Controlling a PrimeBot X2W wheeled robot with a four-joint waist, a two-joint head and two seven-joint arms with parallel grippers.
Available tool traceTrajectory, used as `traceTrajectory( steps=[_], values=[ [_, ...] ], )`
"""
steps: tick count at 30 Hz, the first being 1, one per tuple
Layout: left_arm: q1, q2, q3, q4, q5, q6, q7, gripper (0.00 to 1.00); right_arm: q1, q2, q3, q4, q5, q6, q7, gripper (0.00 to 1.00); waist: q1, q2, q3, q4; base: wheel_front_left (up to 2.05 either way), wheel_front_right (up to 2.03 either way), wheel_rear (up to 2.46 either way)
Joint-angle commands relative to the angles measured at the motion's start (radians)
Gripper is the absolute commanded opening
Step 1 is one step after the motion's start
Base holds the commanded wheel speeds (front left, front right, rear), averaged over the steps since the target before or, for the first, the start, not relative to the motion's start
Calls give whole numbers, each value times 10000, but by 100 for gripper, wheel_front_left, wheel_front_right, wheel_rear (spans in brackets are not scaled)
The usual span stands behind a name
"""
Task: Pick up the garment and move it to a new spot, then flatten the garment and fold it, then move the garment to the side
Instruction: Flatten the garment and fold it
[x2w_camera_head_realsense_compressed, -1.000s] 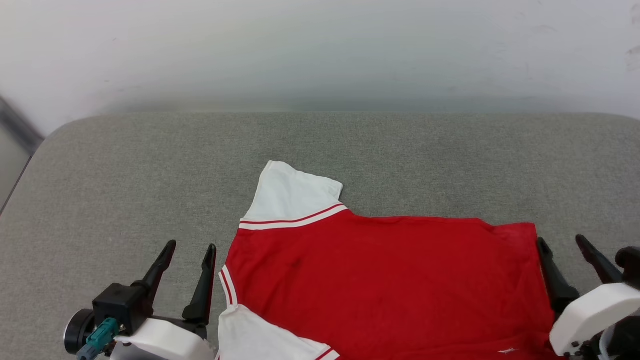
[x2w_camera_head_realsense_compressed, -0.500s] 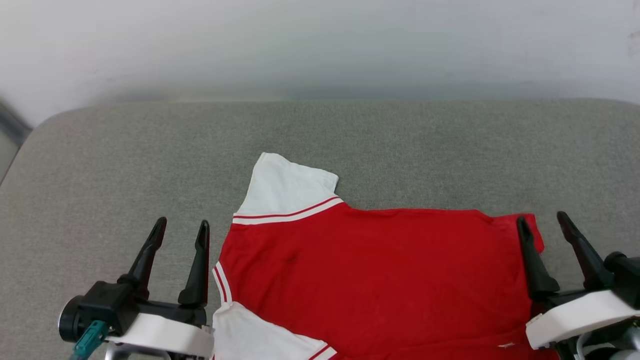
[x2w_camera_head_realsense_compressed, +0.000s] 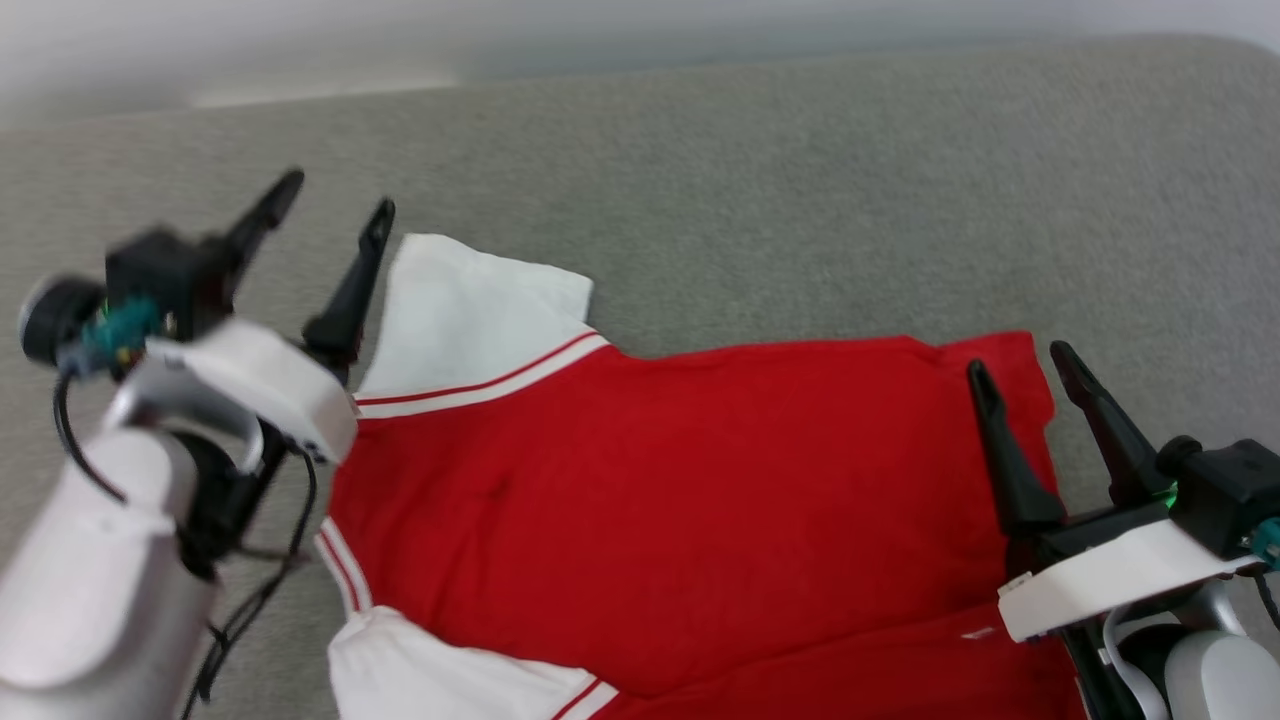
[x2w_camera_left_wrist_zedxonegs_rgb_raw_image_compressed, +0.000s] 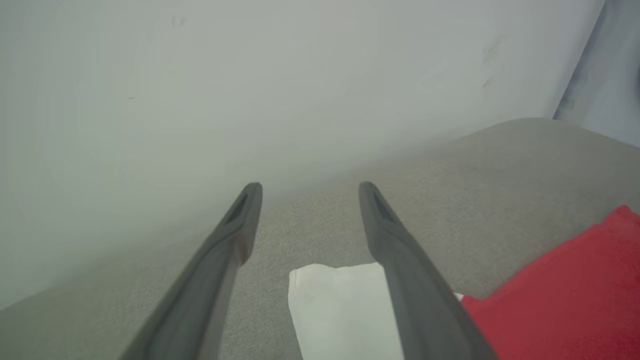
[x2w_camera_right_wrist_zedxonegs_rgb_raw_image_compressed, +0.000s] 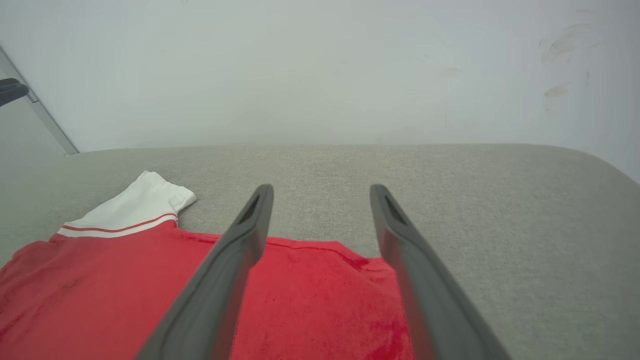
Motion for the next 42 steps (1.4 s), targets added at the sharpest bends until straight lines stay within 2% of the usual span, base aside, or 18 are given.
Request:
traceTrajectory(
  steps=[1, 8, 11, 13, 14, 15, 22, 32, 33, 34, 39, 42],
  values=[
    [-526, 270, -129, 57, -216, -79, 524, 100, -251, 64, 57, -4, -68, -4, -53, 100, -1, -1, 631, -606, 0, 0, 0],
    [-2969, 1987, -1189, 1038, -2694, -138, 5233, 100, -628, 296, 368, 323, -21, -4, -355, 100, -1, -1, 1358, -1413, 0, 0, 0],
    [-3665, 2358, -1251, 1515, -3499, -74, 7326, 100, -675, 354, 404, 455, 0, -4, -440, 100, -1, -1, 1607, -1645, 0, 0, 0],
    [-4036, 2560, -1259, 1706, -3746, 147, 8360, 100, -755, 391, 464, 546, 21, -4, -503, 100, -1, -1, 1762, -1787, 0, 0, 0],
    [-4036, 2560, -1259, 1706, -3746, 147, 8360, 100, -755, 391, 464, 546, 21, -4, -503, 100, -1, -1, 1762, -1787, 0, 0, 0],
    [-4224, 2758, -1351, 1823, -3821, 325, 9162, 100, -827, 429, 558, 626, 62, -4, -567, 100, -1, -1, 1906, -1930, 0, 0, 0],
    [-4153, 3040, -1415, 2198, -4090, 612, 10246, 100, -972, 537, 757, 879, 97, -4, -757, 100, -1, -1, 2282, -2291, 0, 0, 0],
    [-3497, 3213, -1537, 2543, -4234, 932, 10700, 100, -1014, 615, 798, 1044, 3, -4, -772, 100, -1, -1, 2507, -2418, 0, 0, 0],
    [-3419, 3193, -1564, 2551, -4291, 931, 10769, 40, -1007, 621, 796, 1050, -18, -4, -753, 100, -1, -1, 2512, -2407, 0, 0, 0],
    [-3359, 3141, -1566, 2534, -4359, 958, 10797, 0, -1000, 626, 800, 1060, -33, -4, -722, 100, -1, -1, 2511, -2392, 0, 0, 0],
    [-3302, 2892, -1466, 2486, -4558, 841, 10385, 0, -991, 555, 737, 1049, -138, -4, -542, 100, -1, -1, 2351, -2218, 0, 0, 0],
    [-3402, 2729, -1370, 2451, -4493, 701, 9797, 0, -950, 436, 654, 1018, -5, -4, -285, 100, -1, -1, 2082, -2028, 0, 0, 0]
  ],
)
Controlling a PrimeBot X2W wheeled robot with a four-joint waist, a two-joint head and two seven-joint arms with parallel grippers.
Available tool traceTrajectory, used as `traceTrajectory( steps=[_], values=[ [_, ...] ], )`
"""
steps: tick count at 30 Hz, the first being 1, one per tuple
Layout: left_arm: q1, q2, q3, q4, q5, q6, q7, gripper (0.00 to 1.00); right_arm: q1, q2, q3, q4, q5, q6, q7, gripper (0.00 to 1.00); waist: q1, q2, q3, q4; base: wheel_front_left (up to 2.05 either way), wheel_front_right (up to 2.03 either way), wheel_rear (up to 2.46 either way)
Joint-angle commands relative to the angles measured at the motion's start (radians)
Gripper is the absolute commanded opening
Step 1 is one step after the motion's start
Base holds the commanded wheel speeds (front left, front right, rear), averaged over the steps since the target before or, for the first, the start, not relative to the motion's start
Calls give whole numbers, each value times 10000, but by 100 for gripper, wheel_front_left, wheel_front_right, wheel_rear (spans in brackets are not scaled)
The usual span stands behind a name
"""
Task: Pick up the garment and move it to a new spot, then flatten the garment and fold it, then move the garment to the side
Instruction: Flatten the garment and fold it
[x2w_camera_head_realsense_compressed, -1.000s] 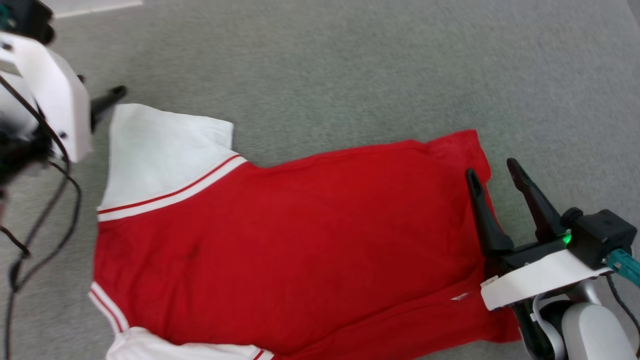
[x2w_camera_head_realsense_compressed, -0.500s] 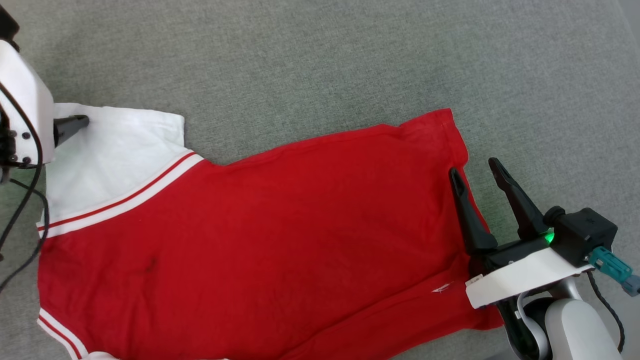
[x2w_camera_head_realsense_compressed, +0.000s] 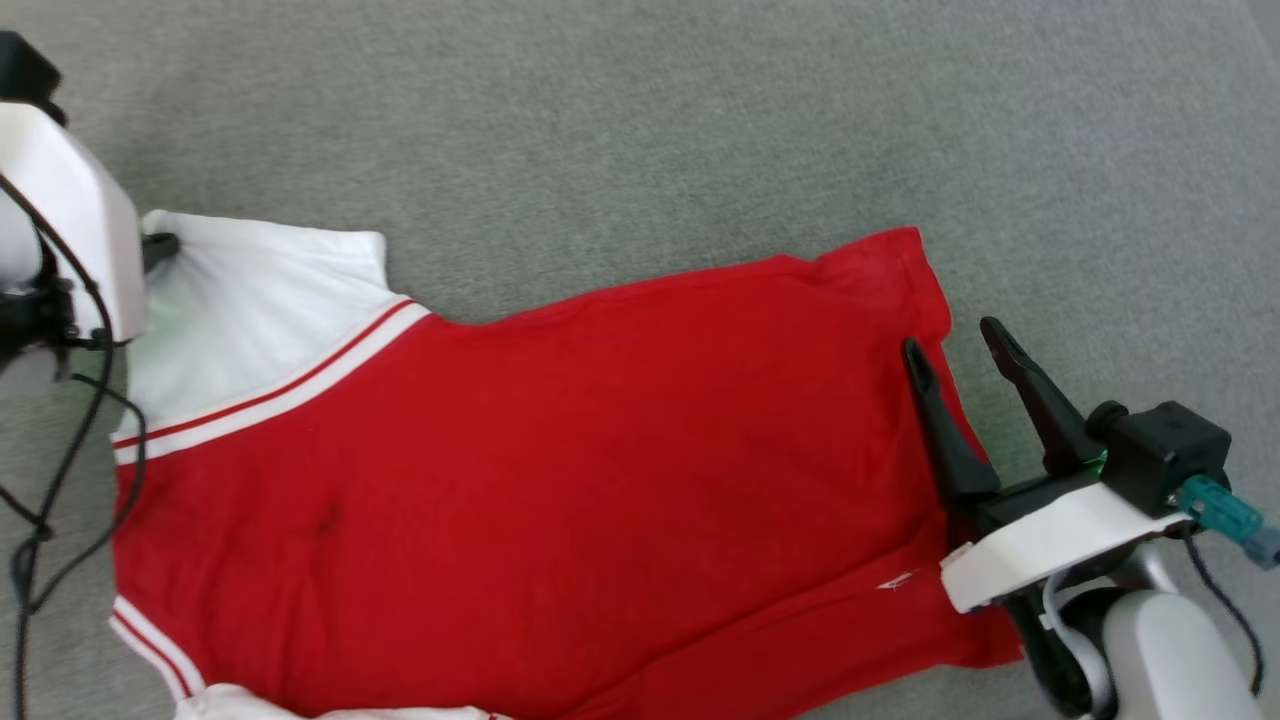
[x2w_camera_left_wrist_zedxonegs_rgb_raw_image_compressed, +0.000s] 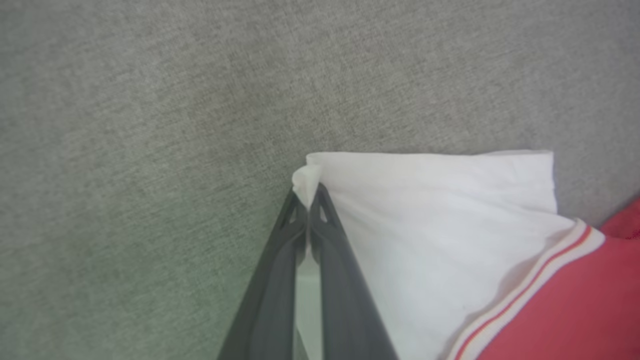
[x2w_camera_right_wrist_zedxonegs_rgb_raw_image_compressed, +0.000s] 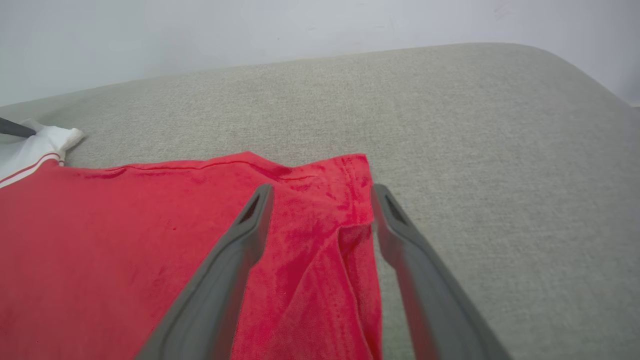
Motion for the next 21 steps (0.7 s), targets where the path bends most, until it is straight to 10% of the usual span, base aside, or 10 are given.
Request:
traceTrajectory(
  steps=[1, 21],
  values=[
    [176, -93, -64, 57, 40, -28, -57, 0, -16, -117, -63, -51, -10, -4, 56, 100, -1, 0, -184, 172, 0, 0, 0],
    [279, -338, -1537, -3536, 94, -859, -2013, 0, -2413, -3392, -537, -89, 1342, -4, 8347, 100, -1, 0, -758, 2547, 0, 0, 0]
  ],
)
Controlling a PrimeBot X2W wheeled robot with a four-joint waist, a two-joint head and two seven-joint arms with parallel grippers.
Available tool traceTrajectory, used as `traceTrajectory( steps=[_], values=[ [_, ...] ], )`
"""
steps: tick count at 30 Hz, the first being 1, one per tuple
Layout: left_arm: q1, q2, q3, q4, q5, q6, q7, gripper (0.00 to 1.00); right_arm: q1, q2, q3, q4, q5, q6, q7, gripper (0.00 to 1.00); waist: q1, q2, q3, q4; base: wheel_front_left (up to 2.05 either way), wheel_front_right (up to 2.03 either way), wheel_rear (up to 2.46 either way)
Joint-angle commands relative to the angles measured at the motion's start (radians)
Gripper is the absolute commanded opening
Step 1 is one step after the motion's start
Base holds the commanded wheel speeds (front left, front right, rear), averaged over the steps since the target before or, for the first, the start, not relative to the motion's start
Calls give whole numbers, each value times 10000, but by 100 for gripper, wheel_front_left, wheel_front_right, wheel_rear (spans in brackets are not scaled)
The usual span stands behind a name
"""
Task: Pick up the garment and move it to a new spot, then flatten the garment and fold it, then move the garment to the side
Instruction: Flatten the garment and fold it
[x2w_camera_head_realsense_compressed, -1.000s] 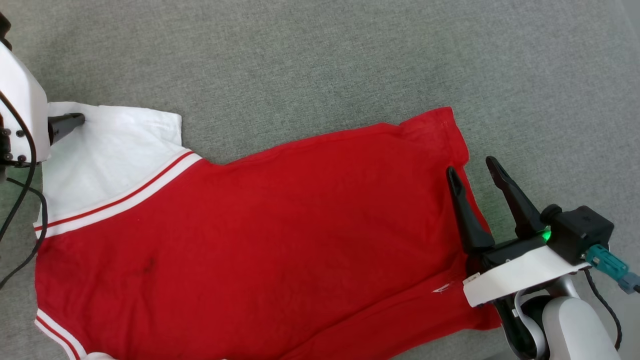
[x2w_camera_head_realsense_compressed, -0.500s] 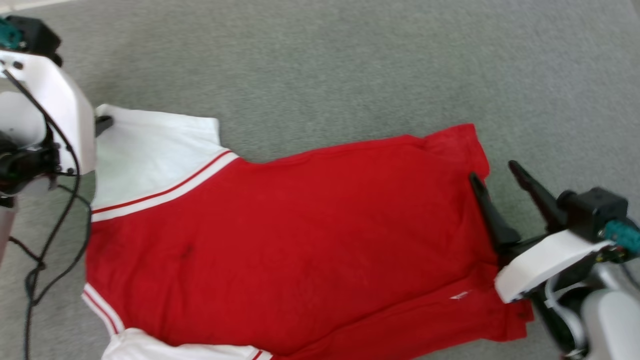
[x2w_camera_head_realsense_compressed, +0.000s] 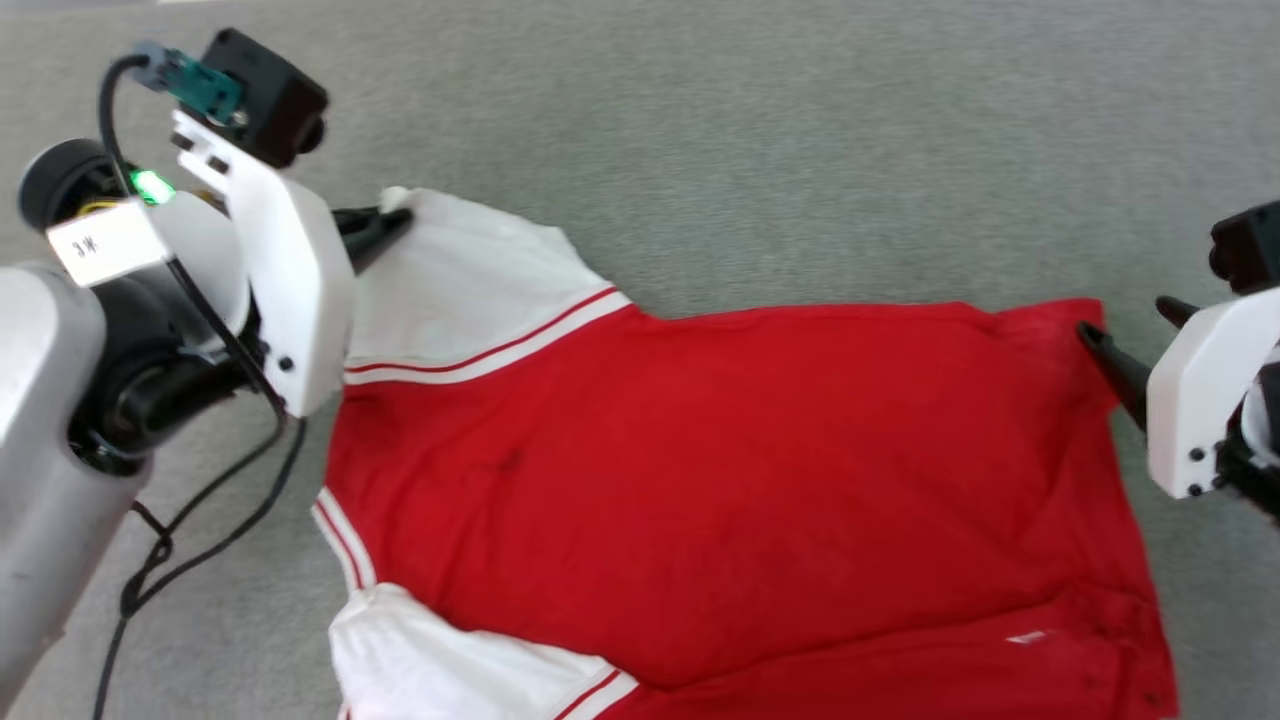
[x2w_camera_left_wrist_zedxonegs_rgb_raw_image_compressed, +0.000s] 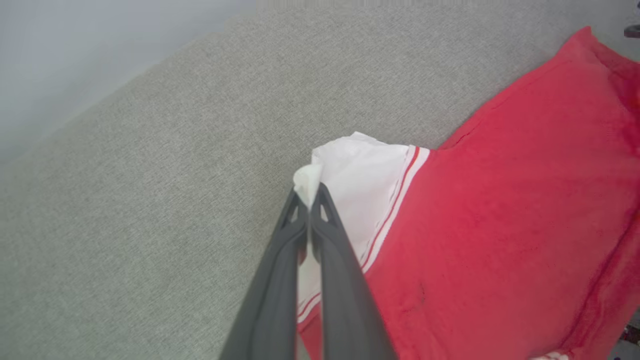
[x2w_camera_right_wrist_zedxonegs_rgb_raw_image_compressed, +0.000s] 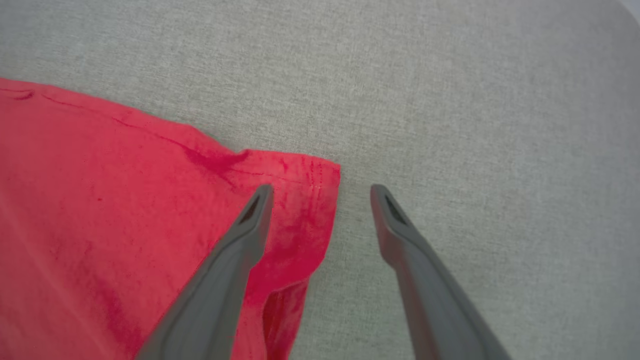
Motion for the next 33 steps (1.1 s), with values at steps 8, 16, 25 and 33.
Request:
traceTrajectory(
  steps=[8, 16, 25, 33],
  values=[
    [377, -50, -548, -1288, -101, -21, -732, 0, -559, -491, 12, 947, 37, -4, 1813, 100, 0, 0, 425, 989, 0, 0, 0],
    [416, -67, -904, -1942, -12, -22, -1063, 0, -494, -583, 727, 2076, 59, -1, 2427, 100, 0, 0, 808, 1581, 0, 0, 0],
    [683, -117, -893, -1474, 64, 12, -1658, 0, -234, -607, 564, 2453, 320, 5, 2105, 0, 0, 0, 532, 1629, 0, 0, 0],
    [1251, 103, -652, -1337, -35, 210, -2178, 0, -466, -423, -215, 2337, 407, -7, 782, 0, 0, 0, -356, 1477, 0, 0, 0]
  ],
)
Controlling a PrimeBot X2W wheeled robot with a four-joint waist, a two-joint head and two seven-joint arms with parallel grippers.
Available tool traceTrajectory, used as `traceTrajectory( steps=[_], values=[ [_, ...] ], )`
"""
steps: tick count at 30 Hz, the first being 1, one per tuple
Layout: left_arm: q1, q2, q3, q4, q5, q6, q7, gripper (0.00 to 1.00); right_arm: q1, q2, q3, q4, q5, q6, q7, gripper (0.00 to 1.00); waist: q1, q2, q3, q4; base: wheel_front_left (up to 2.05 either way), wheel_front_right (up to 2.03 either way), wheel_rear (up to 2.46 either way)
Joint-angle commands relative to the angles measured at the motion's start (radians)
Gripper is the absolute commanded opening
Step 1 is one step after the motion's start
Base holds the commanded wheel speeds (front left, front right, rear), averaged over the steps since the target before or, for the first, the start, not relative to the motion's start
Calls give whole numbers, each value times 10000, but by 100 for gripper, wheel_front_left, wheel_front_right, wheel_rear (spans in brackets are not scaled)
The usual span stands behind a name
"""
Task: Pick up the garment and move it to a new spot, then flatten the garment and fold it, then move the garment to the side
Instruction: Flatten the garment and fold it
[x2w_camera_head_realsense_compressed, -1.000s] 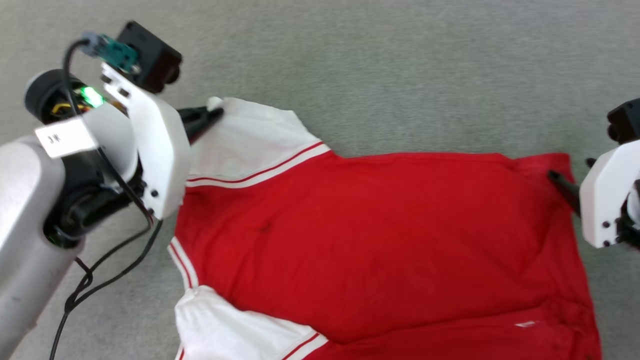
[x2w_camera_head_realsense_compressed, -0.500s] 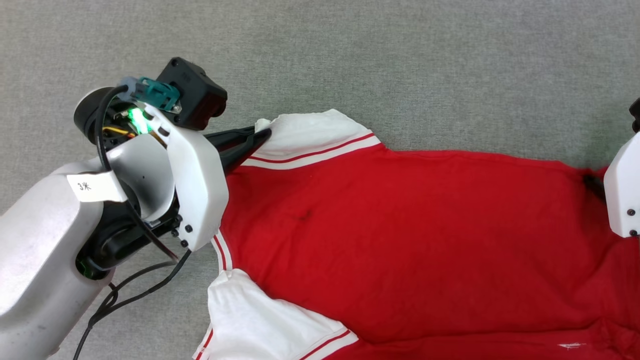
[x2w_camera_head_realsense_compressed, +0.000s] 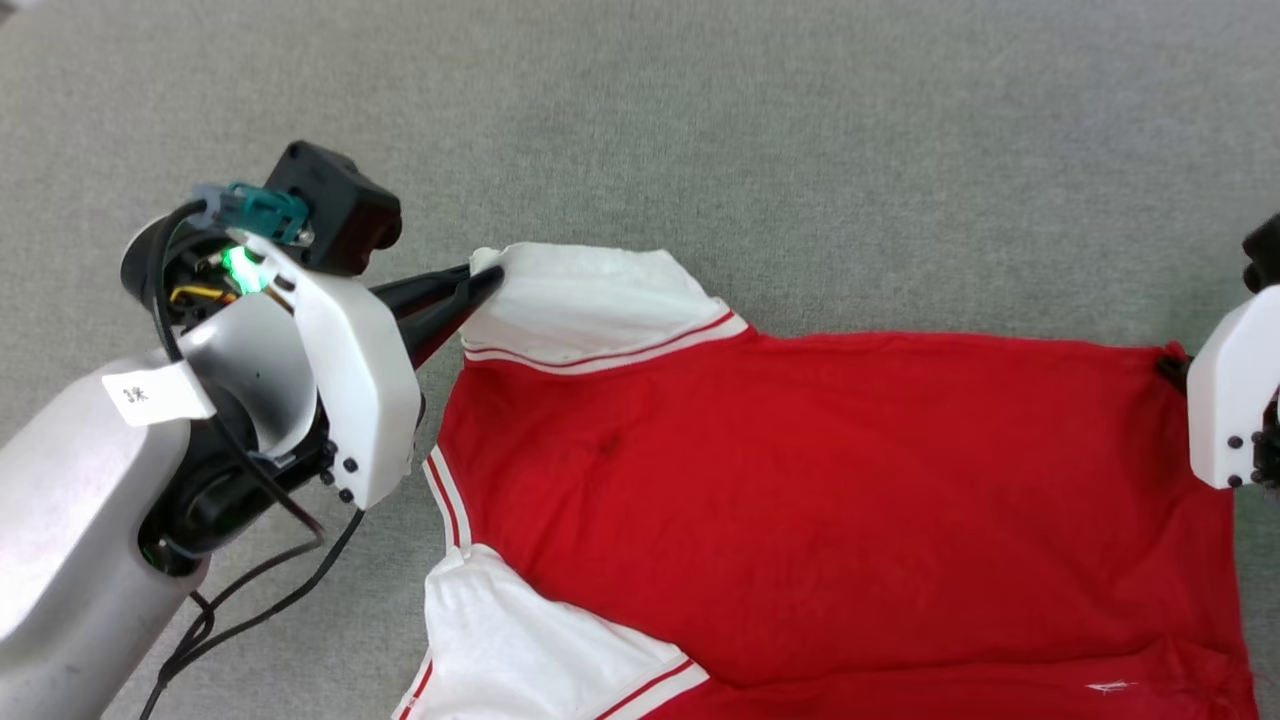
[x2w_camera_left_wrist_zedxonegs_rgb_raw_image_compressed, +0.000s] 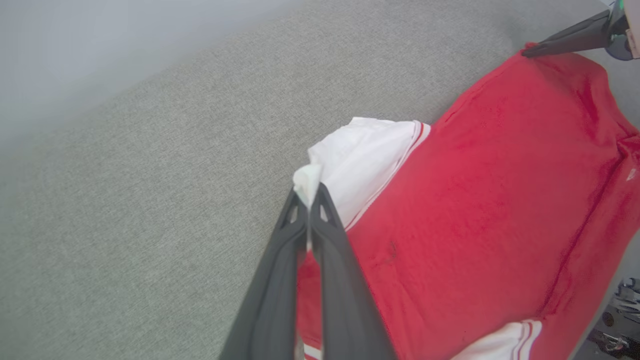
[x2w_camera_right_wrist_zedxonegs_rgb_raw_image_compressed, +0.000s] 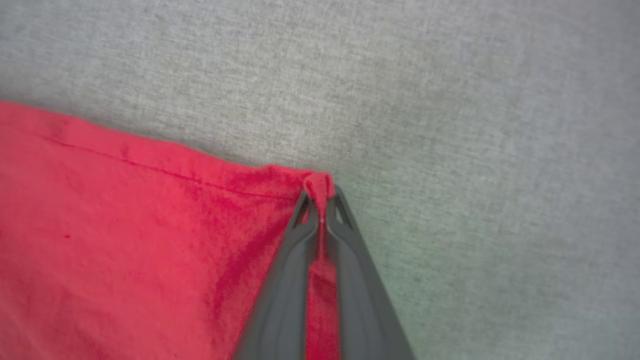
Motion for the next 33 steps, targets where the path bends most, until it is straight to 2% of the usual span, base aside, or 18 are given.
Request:
traceTrajectory(
  steps=[1, 13, 20, 27, 33],
  values=[
    [249, 37, 18, -50, -47, 83, -85, 0, 241, 33, -81, 5, 49, -9, -164, 0, 0, -1, -355, -48, 0, 0, 0],
    [1861, 502, -260, -681, -166, 535, -254, 0, 1860, 38, -444, -775, 703, -8, -1798, 0, 0, -1, -1852, 100, 0, 0, 0],
    [3393, 1104, -561, -1238, -269, 1051, -188, 0, 3451, -103, -828, -1217, 1210, -8, -2276, 0, 0, -1, -2364, 166, 0, 0, 0],
    [4928, 1548, -1106, -1485, -511, 1357, -166, 0, 5016, -108, -827, -1690, 1806, -8, -2291, 0, 0, -1, -2720, 172, 0, 0, 0],
    [5477, 1523, -1613, -825, -164, 1200, -331, 0, 5921, -427, -431, -1776, 1814, -8, -2566, 0, 0, -1, -2804, 138, 0, 0, 0]
  ],
)
